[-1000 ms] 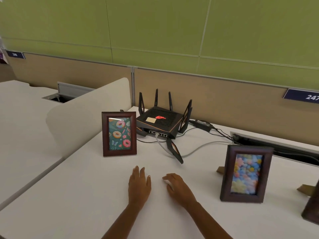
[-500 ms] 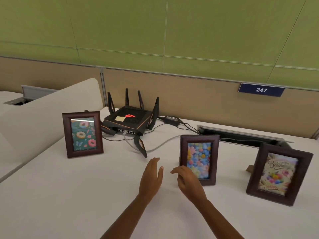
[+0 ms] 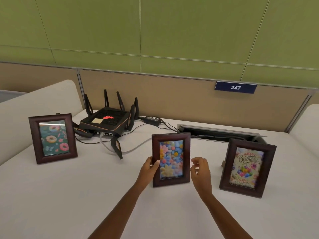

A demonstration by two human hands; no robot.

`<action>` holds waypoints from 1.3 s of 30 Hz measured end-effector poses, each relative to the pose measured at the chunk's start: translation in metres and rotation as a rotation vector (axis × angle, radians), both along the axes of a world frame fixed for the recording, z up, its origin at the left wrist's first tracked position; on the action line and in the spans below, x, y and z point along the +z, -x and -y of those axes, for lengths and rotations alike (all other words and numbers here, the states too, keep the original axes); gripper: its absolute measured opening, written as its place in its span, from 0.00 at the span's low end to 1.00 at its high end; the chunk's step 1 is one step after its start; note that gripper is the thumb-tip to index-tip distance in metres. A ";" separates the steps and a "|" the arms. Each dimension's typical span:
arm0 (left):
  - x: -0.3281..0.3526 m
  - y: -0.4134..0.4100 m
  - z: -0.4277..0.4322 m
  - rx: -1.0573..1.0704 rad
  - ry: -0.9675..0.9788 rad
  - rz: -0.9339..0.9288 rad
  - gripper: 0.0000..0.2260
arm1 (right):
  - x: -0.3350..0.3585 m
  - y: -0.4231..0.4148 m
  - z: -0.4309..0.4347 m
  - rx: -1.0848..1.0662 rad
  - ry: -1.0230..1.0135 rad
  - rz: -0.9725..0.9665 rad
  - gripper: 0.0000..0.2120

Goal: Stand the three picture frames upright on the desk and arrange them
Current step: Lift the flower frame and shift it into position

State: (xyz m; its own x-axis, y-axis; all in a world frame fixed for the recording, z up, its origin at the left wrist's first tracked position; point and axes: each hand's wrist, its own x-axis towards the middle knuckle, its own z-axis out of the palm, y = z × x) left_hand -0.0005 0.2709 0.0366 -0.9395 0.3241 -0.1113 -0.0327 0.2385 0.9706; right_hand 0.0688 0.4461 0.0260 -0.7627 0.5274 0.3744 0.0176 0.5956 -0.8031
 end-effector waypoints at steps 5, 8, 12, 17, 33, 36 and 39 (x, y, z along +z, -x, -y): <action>0.001 0.006 -0.005 0.009 -0.068 0.041 0.18 | -0.004 0.019 -0.013 0.145 0.249 0.237 0.14; 0.000 0.010 -0.008 0.025 -0.114 0.085 0.17 | -0.003 0.025 -0.016 0.267 0.347 0.346 0.16; 0.003 0.014 -0.011 0.064 -0.177 0.112 0.09 | 0.002 0.032 -0.017 0.354 0.551 0.359 0.12; 0.004 0.016 -0.017 0.142 -0.205 0.115 0.08 | 0.014 0.040 -0.018 0.444 0.706 0.364 0.03; 0.009 0.060 -0.056 0.079 -0.116 -0.007 0.10 | 0.025 0.084 -0.054 0.263 0.732 0.150 0.05; 0.010 0.073 -0.066 0.045 -0.109 0.000 0.13 | 0.029 0.101 -0.065 0.218 0.705 0.116 0.07; 0.013 0.088 -0.077 0.027 -0.065 -0.014 0.15 | 0.031 0.119 -0.075 0.198 0.697 0.109 0.10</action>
